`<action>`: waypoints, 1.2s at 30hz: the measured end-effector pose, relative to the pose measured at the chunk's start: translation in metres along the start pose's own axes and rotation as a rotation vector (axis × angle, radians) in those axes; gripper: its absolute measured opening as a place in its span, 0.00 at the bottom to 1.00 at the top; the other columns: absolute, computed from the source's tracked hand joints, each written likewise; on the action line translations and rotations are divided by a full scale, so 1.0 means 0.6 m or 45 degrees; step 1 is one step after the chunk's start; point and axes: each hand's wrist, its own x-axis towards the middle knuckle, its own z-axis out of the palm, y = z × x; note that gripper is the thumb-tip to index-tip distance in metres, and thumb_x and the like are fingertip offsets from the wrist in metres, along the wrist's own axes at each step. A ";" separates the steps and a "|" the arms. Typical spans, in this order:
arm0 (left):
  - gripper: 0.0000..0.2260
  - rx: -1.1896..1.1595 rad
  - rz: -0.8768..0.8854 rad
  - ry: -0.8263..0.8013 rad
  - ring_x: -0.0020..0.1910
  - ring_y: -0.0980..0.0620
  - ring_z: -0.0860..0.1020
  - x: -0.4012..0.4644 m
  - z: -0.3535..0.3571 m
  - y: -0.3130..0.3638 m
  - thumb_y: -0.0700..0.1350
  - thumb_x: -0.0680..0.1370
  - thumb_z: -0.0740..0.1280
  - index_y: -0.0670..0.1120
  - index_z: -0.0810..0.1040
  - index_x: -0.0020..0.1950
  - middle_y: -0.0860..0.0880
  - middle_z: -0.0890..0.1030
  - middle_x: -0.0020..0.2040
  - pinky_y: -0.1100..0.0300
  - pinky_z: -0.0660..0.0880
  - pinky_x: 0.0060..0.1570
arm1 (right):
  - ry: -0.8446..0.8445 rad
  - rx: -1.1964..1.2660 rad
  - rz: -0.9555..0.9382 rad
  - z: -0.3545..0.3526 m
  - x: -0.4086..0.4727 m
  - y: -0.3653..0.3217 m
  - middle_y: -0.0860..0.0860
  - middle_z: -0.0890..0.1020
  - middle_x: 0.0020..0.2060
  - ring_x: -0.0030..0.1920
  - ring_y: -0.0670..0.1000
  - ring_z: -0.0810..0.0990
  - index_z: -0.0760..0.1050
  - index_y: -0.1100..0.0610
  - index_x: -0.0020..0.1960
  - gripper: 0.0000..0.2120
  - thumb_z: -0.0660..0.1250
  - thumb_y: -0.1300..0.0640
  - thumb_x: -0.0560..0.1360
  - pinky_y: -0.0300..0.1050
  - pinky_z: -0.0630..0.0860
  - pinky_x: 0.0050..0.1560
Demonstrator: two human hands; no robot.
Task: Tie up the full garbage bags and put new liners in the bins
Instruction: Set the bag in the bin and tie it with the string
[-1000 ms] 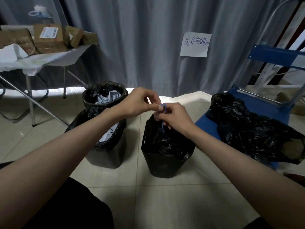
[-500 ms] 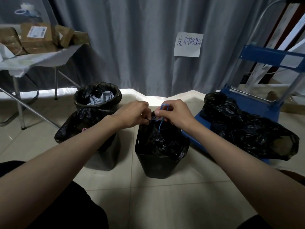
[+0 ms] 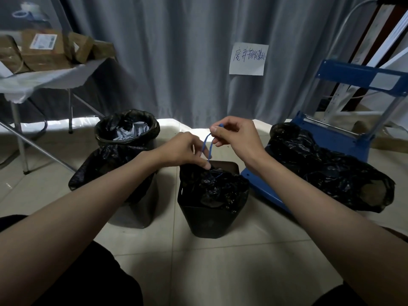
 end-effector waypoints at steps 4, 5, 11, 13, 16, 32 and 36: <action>0.04 -0.035 -0.007 0.058 0.31 0.60 0.73 0.001 0.011 0.005 0.46 0.70 0.78 0.51 0.84 0.38 0.49 0.81 0.31 0.63 0.69 0.35 | -0.079 -0.028 0.011 0.002 -0.003 -0.002 0.56 0.82 0.38 0.36 0.53 0.83 0.81 0.63 0.49 0.07 0.74 0.61 0.73 0.45 0.81 0.41; 0.04 -0.035 -0.022 0.066 0.29 0.61 0.73 0.000 0.010 0.005 0.45 0.71 0.77 0.48 0.85 0.37 0.49 0.81 0.31 0.65 0.69 0.34 | -0.105 -0.128 0.046 -0.001 -0.003 0.002 0.54 0.82 0.38 0.35 0.52 0.82 0.81 0.62 0.50 0.10 0.76 0.59 0.72 0.44 0.80 0.37; 0.08 -0.020 -0.135 0.143 0.27 0.59 0.77 -0.003 -0.001 -0.002 0.48 0.68 0.78 0.44 0.86 0.36 0.48 0.83 0.30 0.59 0.75 0.35 | -0.565 -0.832 0.370 -0.002 -0.031 0.057 0.50 0.82 0.30 0.29 0.47 0.79 0.84 0.58 0.42 0.12 0.80 0.51 0.67 0.36 0.73 0.26; 0.08 -0.039 -0.130 0.154 0.27 0.58 0.78 -0.007 -0.003 0.002 0.47 0.69 0.78 0.43 0.86 0.37 0.49 0.83 0.30 0.61 0.76 0.34 | -0.561 -0.884 0.351 0.010 -0.036 0.069 0.53 0.83 0.32 0.28 0.48 0.80 0.83 0.57 0.40 0.09 0.79 0.53 0.68 0.34 0.72 0.26; 0.07 -0.050 -0.108 0.225 0.26 0.58 0.77 -0.013 -0.012 0.010 0.44 0.70 0.78 0.41 0.85 0.36 0.49 0.83 0.30 0.69 0.72 0.31 | -0.533 -0.860 0.322 0.028 -0.043 0.078 0.52 0.81 0.29 0.26 0.47 0.79 0.80 0.59 0.38 0.09 0.77 0.56 0.70 0.32 0.71 0.26; 0.08 -0.071 -0.179 -0.157 0.30 0.56 0.78 -0.046 -0.043 -0.003 0.46 0.71 0.78 0.42 0.85 0.36 0.45 0.84 0.34 0.56 0.77 0.39 | -0.598 -1.397 0.203 0.014 -0.012 0.115 0.49 0.68 0.53 0.52 0.52 0.71 0.71 0.48 0.59 0.26 0.79 0.50 0.66 0.49 0.71 0.46; 0.08 -0.087 -0.177 -0.140 0.30 0.56 0.78 -0.051 -0.045 -0.002 0.45 0.71 0.77 0.42 0.84 0.36 0.45 0.84 0.33 0.57 0.76 0.38 | -0.596 -1.614 0.050 0.025 -0.024 0.129 0.53 0.73 0.55 0.52 0.55 0.73 0.67 0.52 0.62 0.22 0.71 0.61 0.72 0.48 0.67 0.42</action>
